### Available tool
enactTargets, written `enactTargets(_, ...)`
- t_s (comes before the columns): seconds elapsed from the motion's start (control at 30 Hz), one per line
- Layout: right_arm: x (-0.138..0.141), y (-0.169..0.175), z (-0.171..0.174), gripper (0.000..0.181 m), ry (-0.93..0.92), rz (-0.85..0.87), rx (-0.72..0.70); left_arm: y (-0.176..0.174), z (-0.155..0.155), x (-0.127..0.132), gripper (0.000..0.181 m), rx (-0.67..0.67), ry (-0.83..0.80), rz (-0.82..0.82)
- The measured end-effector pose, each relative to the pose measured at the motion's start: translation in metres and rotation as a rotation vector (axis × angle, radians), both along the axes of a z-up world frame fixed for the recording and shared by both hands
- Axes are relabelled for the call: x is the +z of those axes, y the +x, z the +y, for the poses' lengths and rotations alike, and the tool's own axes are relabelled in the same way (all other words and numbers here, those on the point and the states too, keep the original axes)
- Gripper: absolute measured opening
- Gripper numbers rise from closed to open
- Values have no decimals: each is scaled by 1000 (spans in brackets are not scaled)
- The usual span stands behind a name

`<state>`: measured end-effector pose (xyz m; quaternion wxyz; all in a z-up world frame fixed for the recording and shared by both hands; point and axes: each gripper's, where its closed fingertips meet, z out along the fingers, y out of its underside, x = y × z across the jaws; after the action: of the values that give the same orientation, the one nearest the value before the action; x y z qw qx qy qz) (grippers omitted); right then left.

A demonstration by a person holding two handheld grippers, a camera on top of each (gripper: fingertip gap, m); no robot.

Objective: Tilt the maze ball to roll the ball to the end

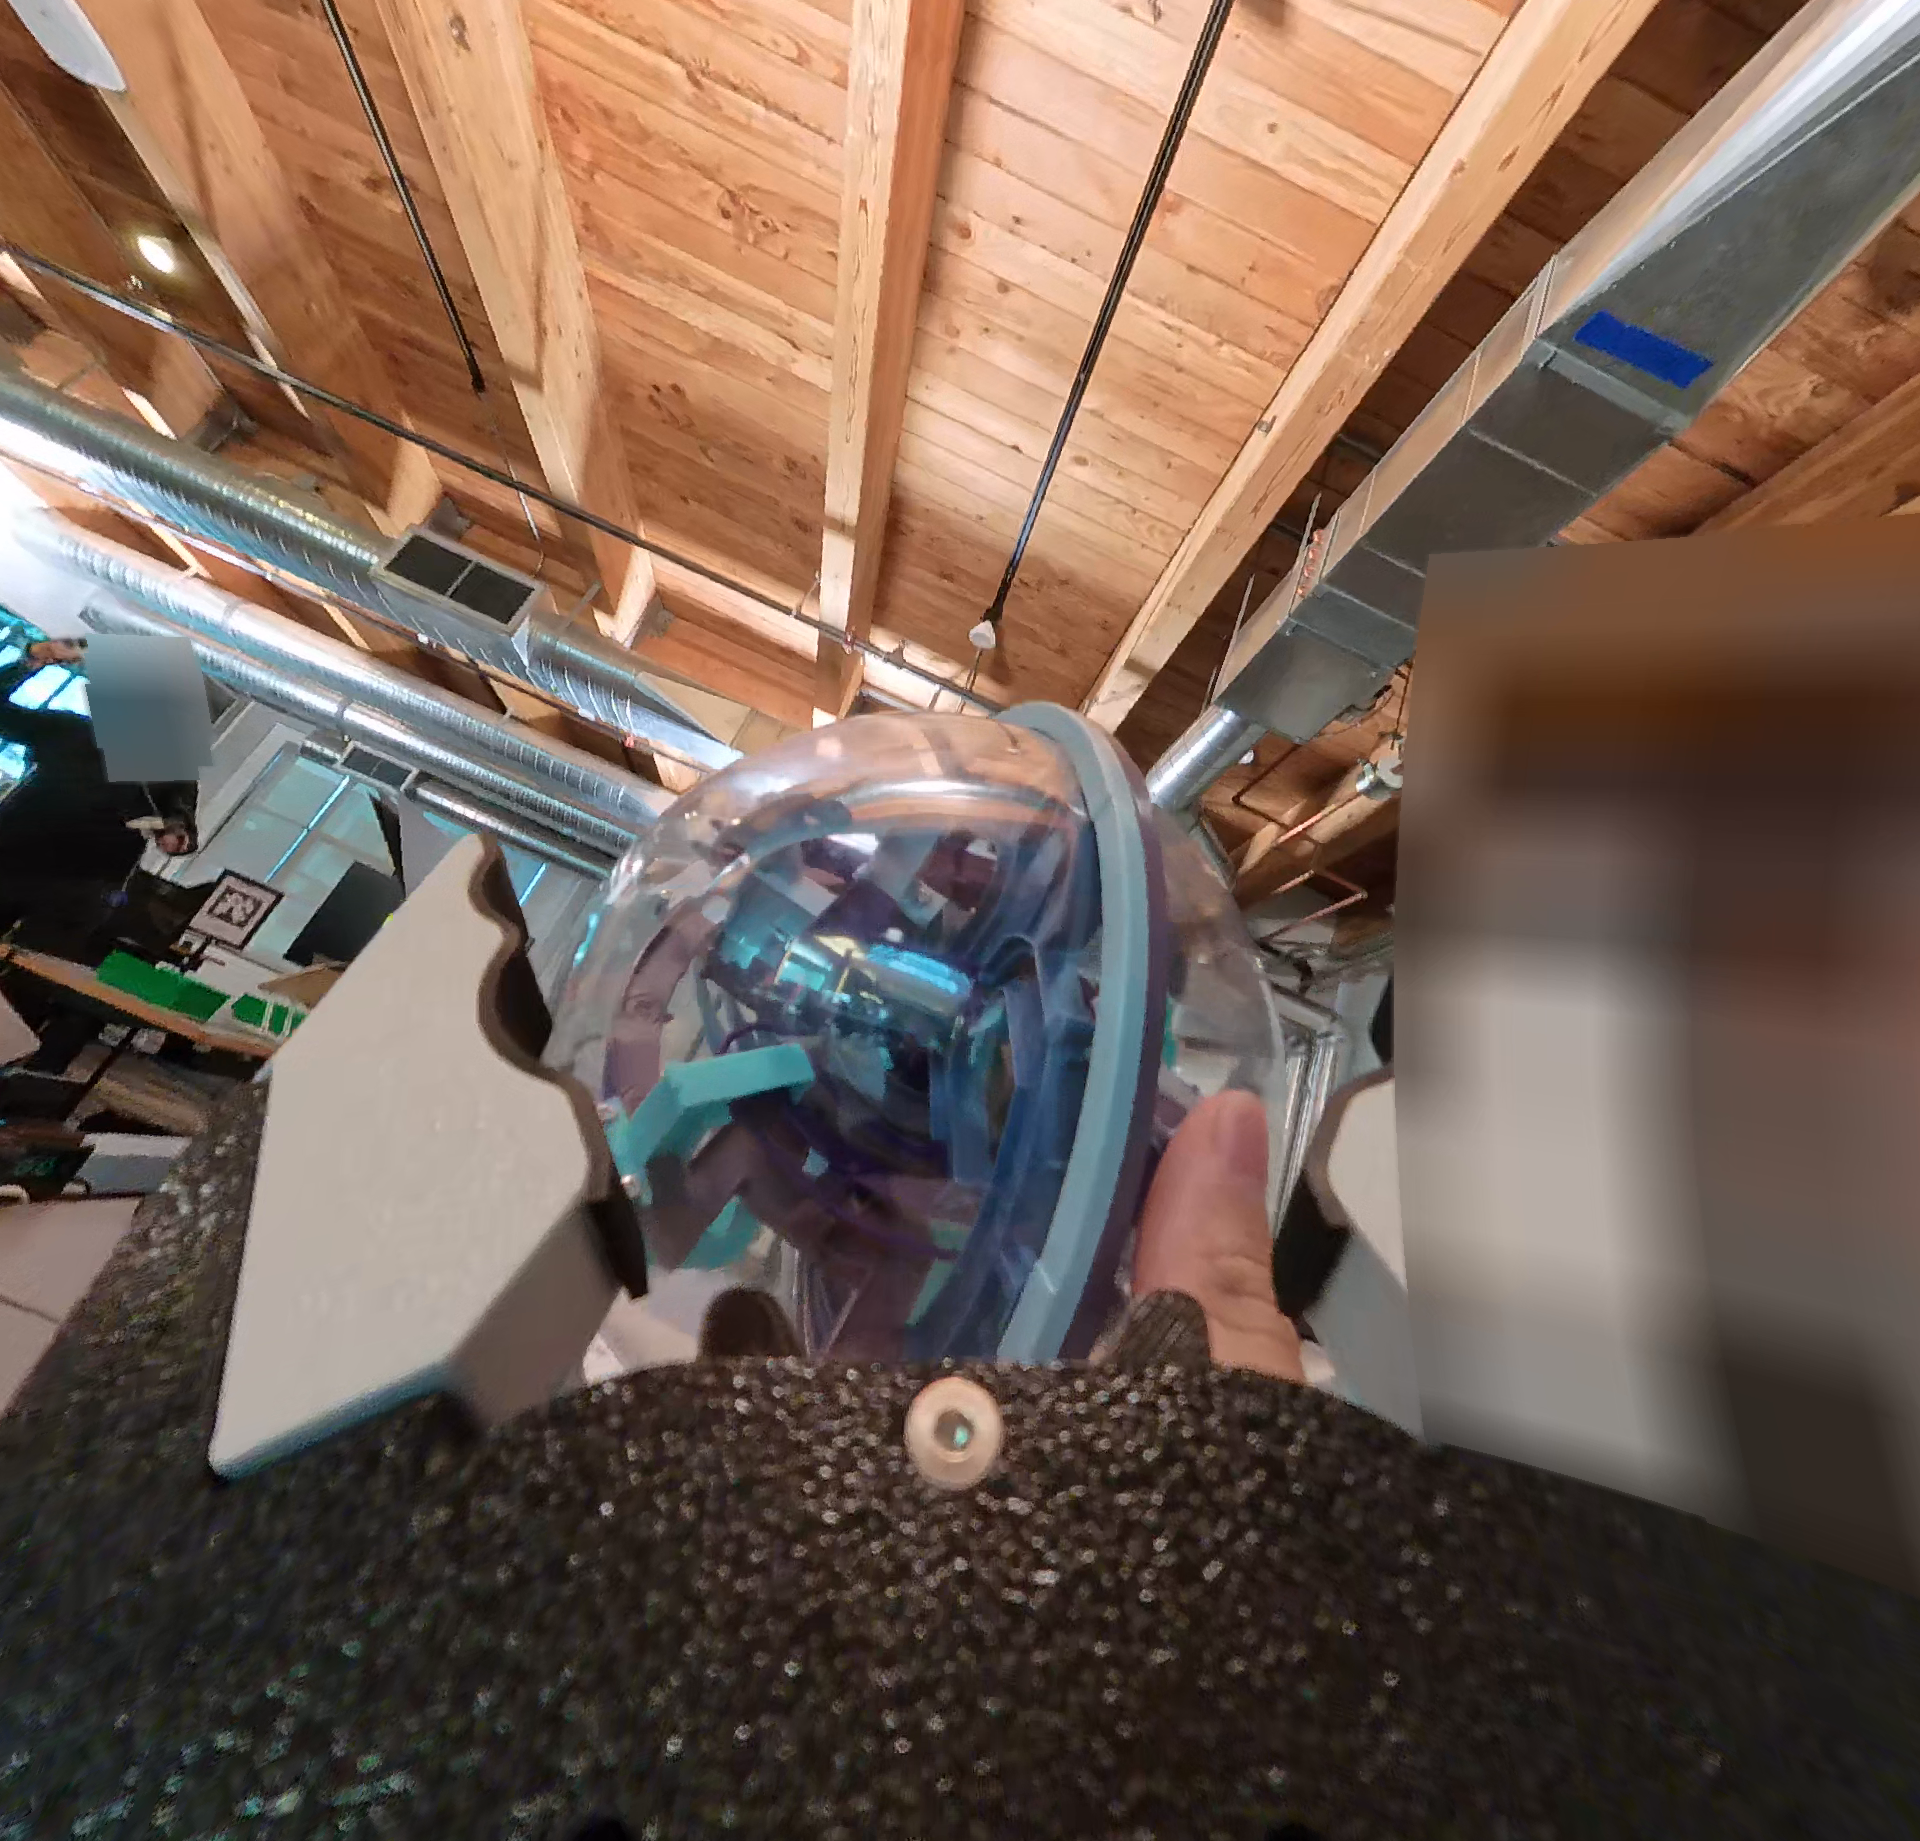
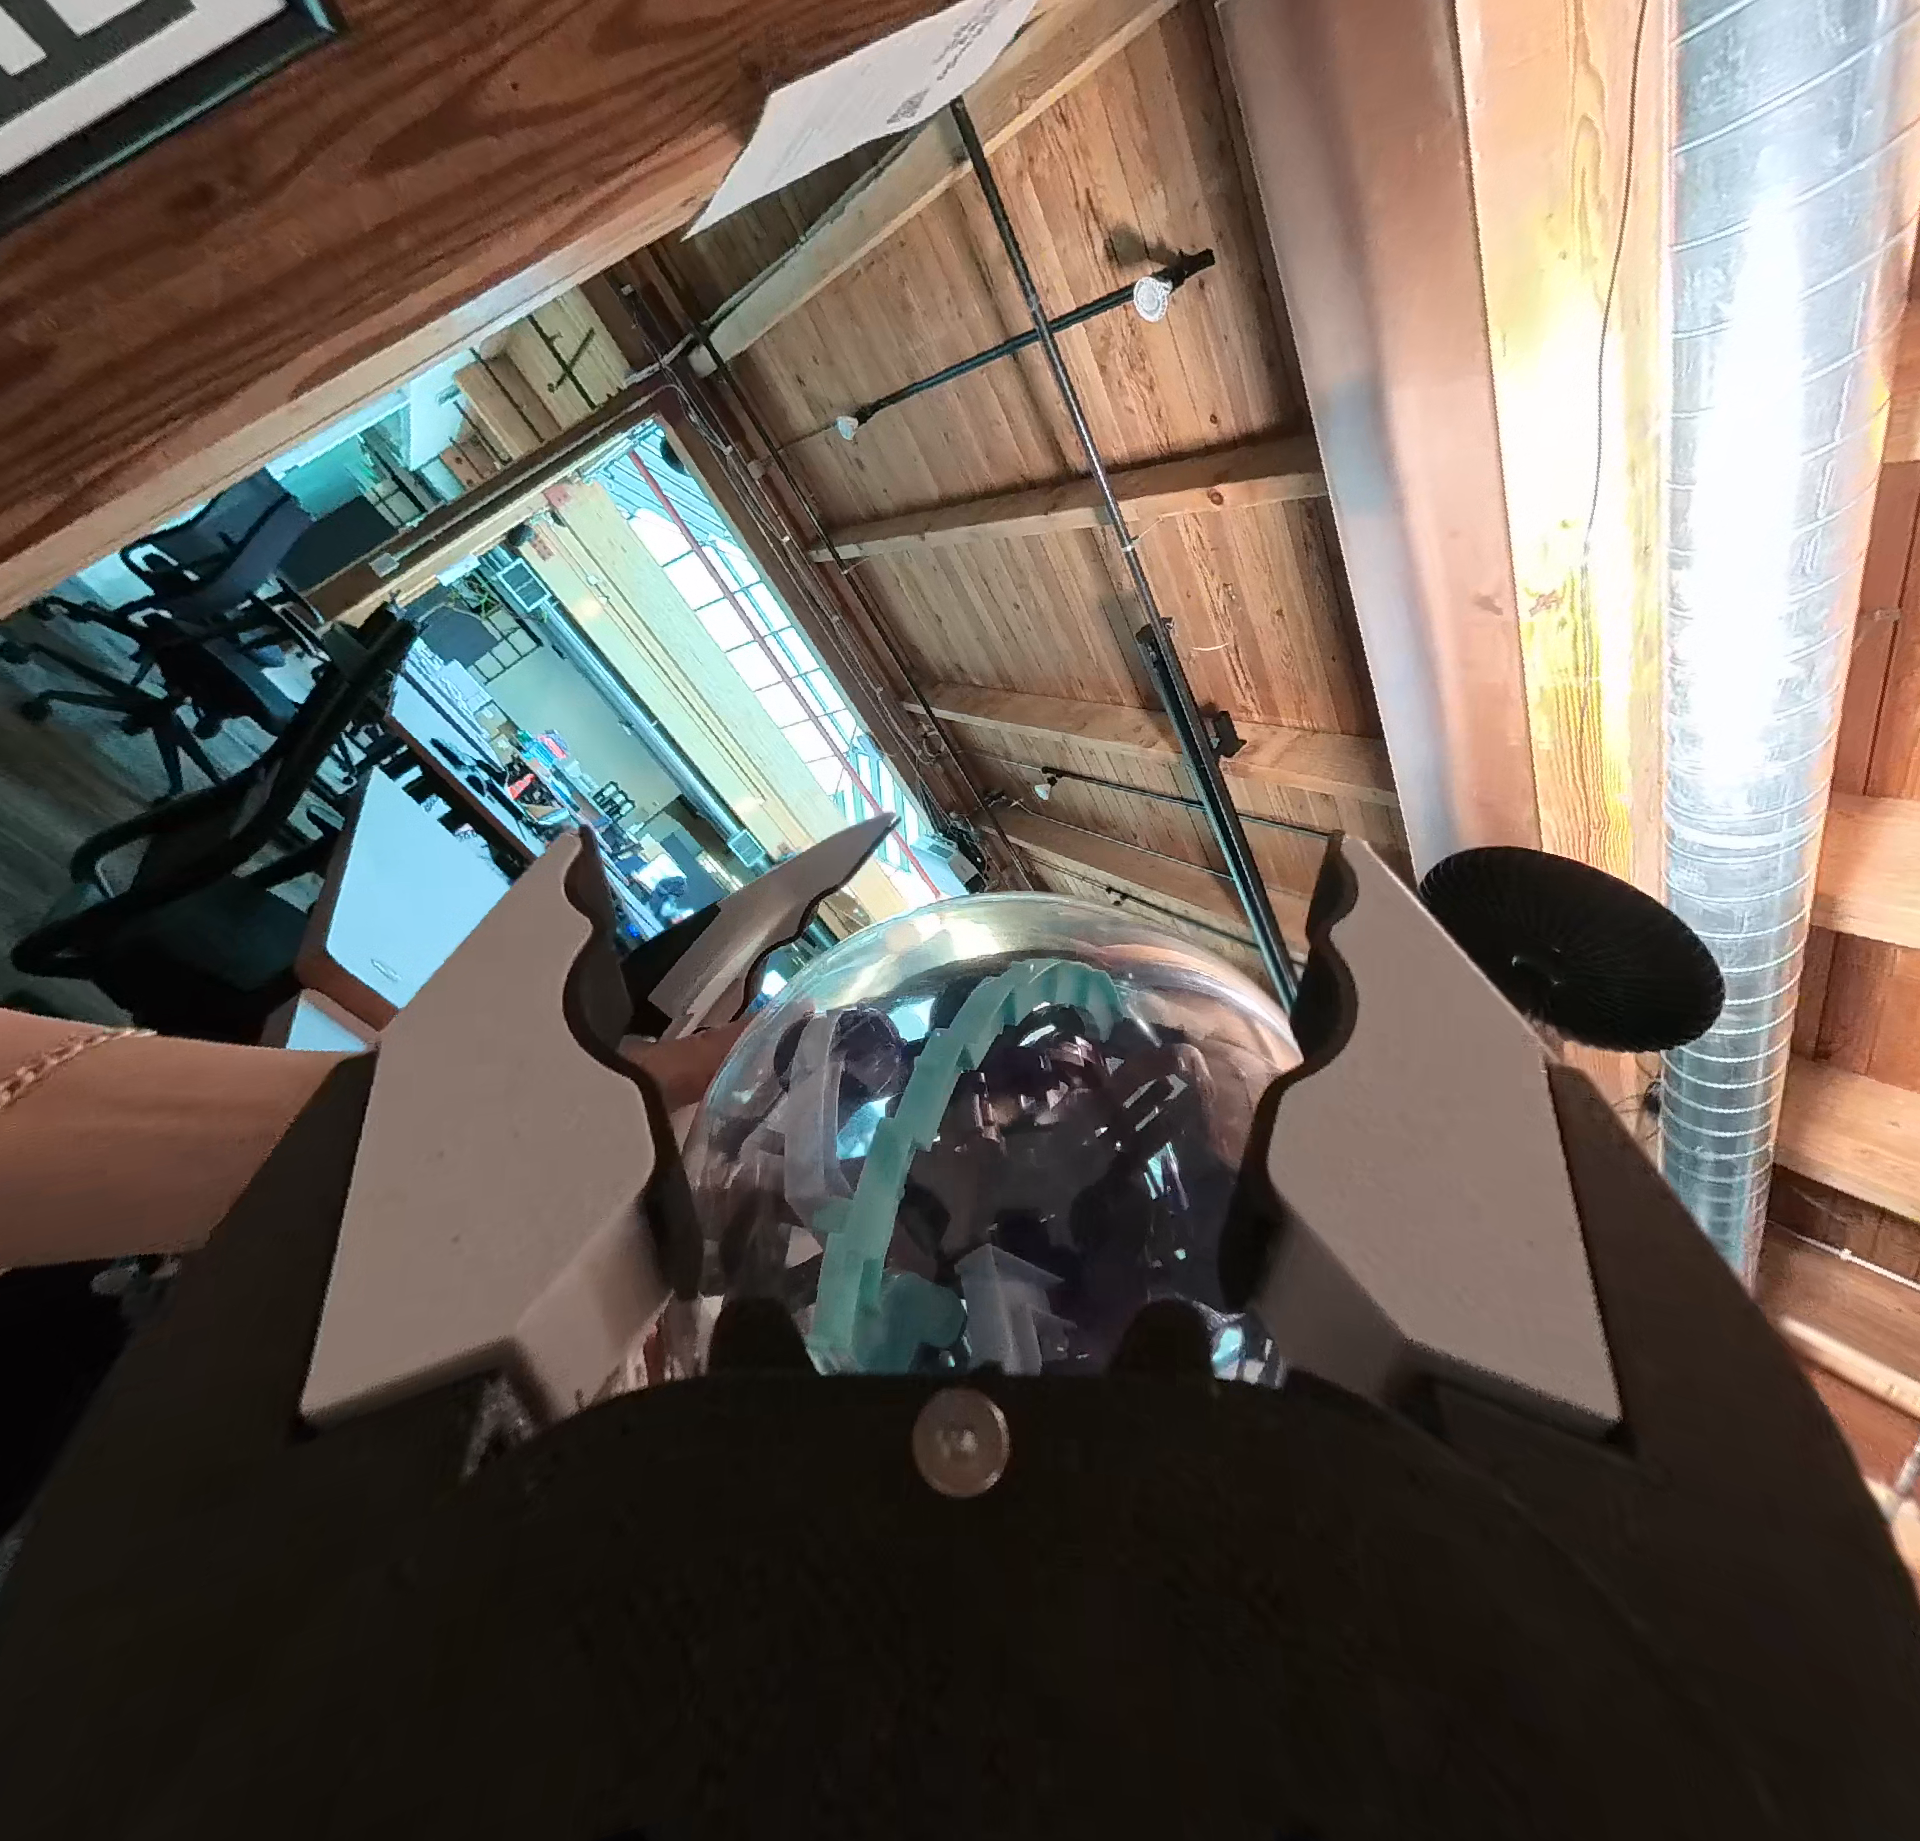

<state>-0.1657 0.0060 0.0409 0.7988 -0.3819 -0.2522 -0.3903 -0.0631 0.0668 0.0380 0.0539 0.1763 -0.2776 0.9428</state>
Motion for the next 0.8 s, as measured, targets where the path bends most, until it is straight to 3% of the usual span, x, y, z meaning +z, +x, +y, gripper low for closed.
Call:
enactTargets(0.2,-2,-9,5,123,-5,-46,-8,-1,7,1,157,-56,-66,7)
enactTargets(0.37,-3,-7,7,120,-28,-20,4,1,12,0,157,-8,-80,-19)
enactTargets(0.47,-2,-8,9,119,-33,4,6,-5,19,5,154,124,-75,-116)
enactTargets(0.57,2,-8,10,121,-26,81,50,-22,25,13,156,354,-9,-300)
enactTargets(0.7,26,6,-13,123,142,310,225,-49,9,17,157,620,227,-572)
enactTargets(0.8,34,20,-30,126,212,409,323,-61,-14,9,157,680,406,-720)
